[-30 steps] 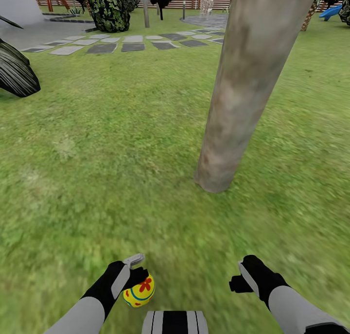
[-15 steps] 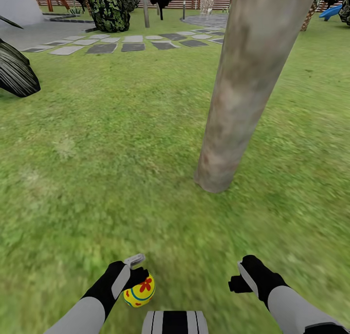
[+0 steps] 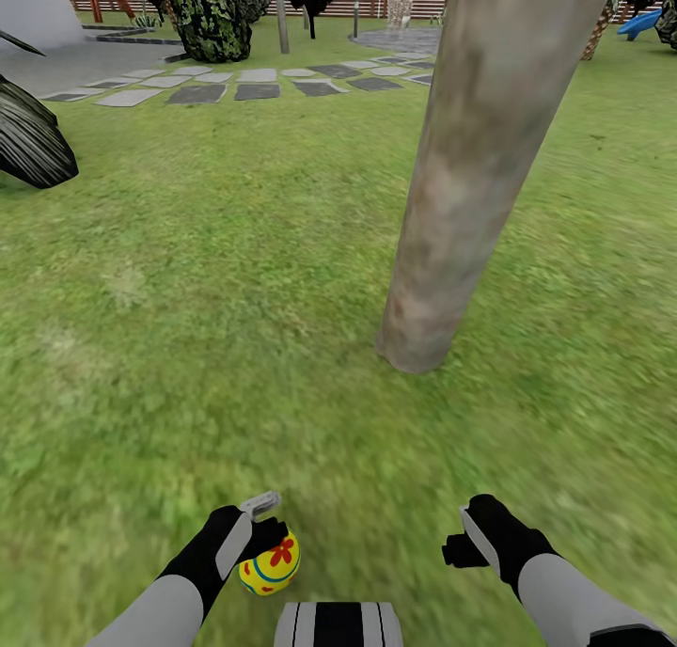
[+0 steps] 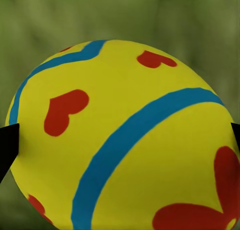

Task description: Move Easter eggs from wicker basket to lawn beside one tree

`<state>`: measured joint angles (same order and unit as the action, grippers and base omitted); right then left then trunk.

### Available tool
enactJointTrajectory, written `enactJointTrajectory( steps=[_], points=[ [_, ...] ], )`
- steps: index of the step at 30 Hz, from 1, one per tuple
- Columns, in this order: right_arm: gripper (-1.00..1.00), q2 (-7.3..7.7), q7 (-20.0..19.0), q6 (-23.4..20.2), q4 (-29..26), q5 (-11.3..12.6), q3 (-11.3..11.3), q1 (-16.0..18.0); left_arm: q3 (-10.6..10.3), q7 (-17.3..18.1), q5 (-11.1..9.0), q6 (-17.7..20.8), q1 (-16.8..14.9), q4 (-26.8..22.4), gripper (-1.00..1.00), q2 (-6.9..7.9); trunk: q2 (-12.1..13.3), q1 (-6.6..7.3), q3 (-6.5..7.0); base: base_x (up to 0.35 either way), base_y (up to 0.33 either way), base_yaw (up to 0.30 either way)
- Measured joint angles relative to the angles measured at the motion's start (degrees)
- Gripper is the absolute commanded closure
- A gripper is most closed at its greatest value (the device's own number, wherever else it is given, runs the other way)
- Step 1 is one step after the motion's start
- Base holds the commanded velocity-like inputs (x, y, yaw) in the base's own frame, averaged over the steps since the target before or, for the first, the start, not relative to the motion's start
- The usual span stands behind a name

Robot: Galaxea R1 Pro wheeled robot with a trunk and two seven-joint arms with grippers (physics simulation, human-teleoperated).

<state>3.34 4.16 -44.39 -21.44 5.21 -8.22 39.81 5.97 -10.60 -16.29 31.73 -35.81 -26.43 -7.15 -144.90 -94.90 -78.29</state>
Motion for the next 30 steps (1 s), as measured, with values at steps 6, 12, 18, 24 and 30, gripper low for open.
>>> enactJointTrajectory(
  steps=[6,12,18,24,30],
  points=[
    [-1.00,0.03,0.00,0.00,0.00,0.08,0.02,0.00,-0.01,0.00,-0.09,-0.06,0.00,0.03,-1.00,0.00,0.00,0.00,0.00,0.000,0.000,0.000],
    [-1.00,0.00,-0.02,-0.01,0.00,0.11,0.01,0.00,-0.01,0.01,-0.15,-0.67,0.00,0.20,-1.00,-0.07,0.00,0.00,0.00,0.000,0.000,0.000],
    [-1.00,-0.04,-0.01,-0.01,0.00,0.16,0.02,0.00,0.00,0.02,-0.10,-0.72,0.00,0.28,-1.00,-0.20,0.00,0.00,0.00,0.000,0.000,0.000],
    [-1.00,-0.05,-0.01,-0.01,0.00,0.16,0.01,0.00,-0.05,-0.01,0.07,-0.72,0.00,0.57,-1.00,-0.76,0.00,0.00,0.00,0.000,0.000,0.000],
    [-1.00,0.02,-0.01,0.00,0.00,0.12,0.02,0.00,-0.08,-0.01,-0.06,-0.77,0.00,0.60,-1.00,-0.79,0.00,0.00,0.00,0.000,0.000,0.000]
  ],
)
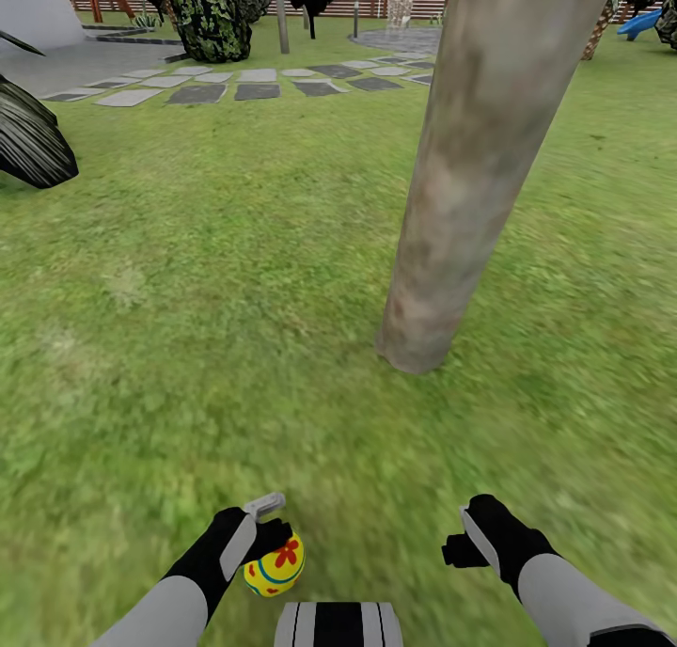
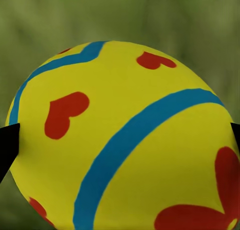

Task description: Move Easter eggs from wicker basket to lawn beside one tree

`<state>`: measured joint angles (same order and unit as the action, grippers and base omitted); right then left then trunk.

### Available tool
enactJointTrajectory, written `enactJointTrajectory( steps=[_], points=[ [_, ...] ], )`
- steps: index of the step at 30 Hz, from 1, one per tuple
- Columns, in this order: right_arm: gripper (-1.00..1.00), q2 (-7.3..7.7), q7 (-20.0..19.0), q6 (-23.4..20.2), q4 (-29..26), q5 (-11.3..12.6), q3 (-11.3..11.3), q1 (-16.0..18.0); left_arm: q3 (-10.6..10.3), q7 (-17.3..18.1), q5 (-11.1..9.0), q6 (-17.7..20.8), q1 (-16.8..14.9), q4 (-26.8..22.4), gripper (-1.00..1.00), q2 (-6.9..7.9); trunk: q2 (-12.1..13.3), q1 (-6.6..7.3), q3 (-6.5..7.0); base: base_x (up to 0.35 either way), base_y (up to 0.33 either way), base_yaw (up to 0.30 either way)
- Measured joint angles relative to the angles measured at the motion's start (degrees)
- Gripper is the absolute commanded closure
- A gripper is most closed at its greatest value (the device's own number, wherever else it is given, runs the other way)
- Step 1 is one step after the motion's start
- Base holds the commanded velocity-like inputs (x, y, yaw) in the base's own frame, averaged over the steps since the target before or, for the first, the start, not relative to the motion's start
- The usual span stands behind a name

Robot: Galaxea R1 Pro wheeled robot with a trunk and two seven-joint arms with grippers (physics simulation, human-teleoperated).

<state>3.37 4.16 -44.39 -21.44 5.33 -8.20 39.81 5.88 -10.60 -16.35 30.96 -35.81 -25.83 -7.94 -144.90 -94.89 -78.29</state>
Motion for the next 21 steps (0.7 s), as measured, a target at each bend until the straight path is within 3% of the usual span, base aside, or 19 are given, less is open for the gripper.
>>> enactJointTrajectory(
  steps=[21],
  points=[
    [-1.00,-0.05,0.00,0.00,0.00,0.03,0.00,0.00,-0.01,0.04,-0.33,-0.09,0.00,0.75,-1.00,-0.01,0.01,0.03,0.21,0.000,0.000,0.000]
  ],
)
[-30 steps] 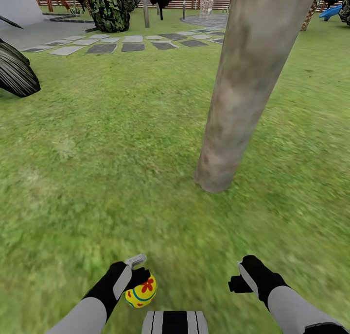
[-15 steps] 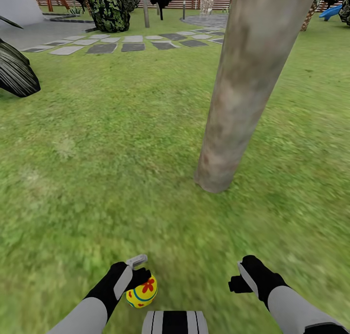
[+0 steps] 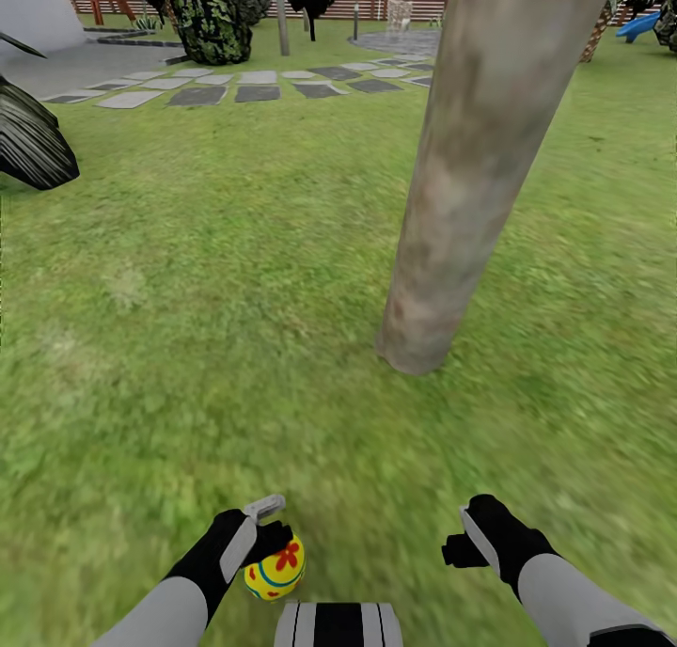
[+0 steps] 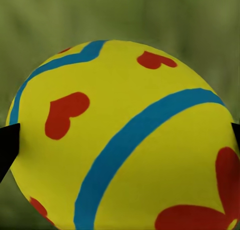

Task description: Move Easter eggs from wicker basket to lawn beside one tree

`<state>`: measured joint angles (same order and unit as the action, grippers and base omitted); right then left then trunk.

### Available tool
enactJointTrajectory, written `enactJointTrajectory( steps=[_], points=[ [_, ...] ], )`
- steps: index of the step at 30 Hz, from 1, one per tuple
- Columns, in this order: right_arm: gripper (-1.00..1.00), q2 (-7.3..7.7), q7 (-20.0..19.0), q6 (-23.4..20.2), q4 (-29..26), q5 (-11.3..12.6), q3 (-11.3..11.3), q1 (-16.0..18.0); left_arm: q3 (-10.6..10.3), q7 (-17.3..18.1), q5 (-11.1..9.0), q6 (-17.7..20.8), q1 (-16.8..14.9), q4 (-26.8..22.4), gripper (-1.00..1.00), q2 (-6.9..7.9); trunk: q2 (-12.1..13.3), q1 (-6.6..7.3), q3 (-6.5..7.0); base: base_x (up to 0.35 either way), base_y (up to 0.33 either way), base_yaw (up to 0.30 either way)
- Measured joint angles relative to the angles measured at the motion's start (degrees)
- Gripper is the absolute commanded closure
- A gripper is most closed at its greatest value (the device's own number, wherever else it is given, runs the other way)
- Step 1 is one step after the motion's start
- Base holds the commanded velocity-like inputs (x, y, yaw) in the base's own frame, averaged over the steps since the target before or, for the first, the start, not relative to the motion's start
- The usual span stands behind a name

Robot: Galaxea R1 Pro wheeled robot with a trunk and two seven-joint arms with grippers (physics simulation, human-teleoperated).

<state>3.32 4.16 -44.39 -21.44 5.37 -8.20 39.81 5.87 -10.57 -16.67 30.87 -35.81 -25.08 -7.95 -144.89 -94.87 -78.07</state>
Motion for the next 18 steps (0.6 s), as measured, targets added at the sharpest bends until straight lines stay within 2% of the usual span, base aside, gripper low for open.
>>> enactJointTrajectory(
  steps=[4,18],
  points=[
    [-1.00,-0.03,0.00,0.00,0.00,-0.03,0.00,0.00,-0.06,0.00,-0.33,-0.02,0.03,2.87,-1.00,-0.02,0.06,0.09,0.88,0.000,0.000,0.000],
    [-1.00,-0.07,0.00,0.00,0.00,-0.06,-0.08,0.00,-0.06,-0.06,-0.29,-0.04,0.03,2.97,-1.00,-0.35,0.25,0.45,3.99,0.000,0.000,0.000]
  ],
)
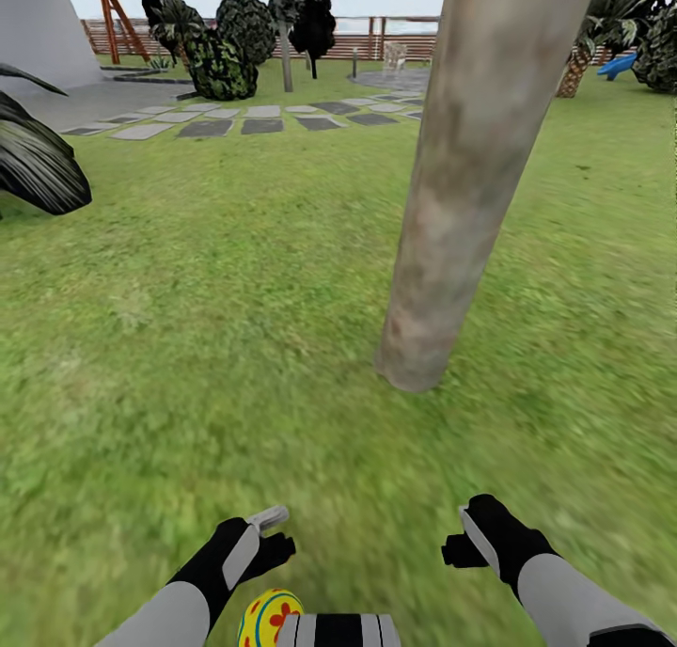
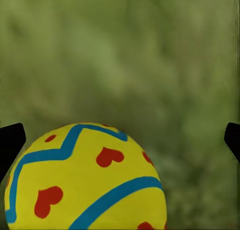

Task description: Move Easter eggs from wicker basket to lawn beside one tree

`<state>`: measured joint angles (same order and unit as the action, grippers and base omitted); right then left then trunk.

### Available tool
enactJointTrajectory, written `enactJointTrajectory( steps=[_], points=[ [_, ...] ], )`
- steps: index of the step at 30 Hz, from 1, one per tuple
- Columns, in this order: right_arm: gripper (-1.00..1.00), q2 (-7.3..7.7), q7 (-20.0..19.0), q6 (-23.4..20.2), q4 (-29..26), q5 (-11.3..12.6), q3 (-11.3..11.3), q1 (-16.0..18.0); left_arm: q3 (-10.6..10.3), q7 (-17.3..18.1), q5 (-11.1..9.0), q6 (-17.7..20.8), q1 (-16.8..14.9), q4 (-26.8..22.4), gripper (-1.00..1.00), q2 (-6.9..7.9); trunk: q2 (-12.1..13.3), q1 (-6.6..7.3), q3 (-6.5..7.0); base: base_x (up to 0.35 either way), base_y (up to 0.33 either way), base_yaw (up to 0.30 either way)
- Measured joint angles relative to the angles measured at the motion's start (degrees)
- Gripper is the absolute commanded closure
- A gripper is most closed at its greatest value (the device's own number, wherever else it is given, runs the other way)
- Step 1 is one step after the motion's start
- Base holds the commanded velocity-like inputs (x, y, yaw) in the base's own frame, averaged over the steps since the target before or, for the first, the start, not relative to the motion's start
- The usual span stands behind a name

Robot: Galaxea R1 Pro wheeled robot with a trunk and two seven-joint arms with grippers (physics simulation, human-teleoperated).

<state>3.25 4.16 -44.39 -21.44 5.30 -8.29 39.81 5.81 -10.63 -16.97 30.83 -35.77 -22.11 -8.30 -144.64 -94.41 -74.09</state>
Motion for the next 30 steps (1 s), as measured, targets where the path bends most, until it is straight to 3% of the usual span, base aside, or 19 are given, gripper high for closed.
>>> enactJointTrajectory(
  steps=[13,30],
  points=[
    [-1.00,-0.02,0.00,0.07,0.09,0.00,0.00,0.00,0.09,-0.10,-0.09,0.08,0.00,0.03,-1.00,0.08,0.18,0.33,2.88,-0.014,0.000,0.000],
    [-1.00,-0.83,0.02,0.09,0.18,-0.30,-0.01,0.00,-0.01,0.09,-0.09,0.11,0.00,0.76,-1.00,-0.09,0.40,0.74,6.65,-0.321,0.000,0.000]
  ],
)
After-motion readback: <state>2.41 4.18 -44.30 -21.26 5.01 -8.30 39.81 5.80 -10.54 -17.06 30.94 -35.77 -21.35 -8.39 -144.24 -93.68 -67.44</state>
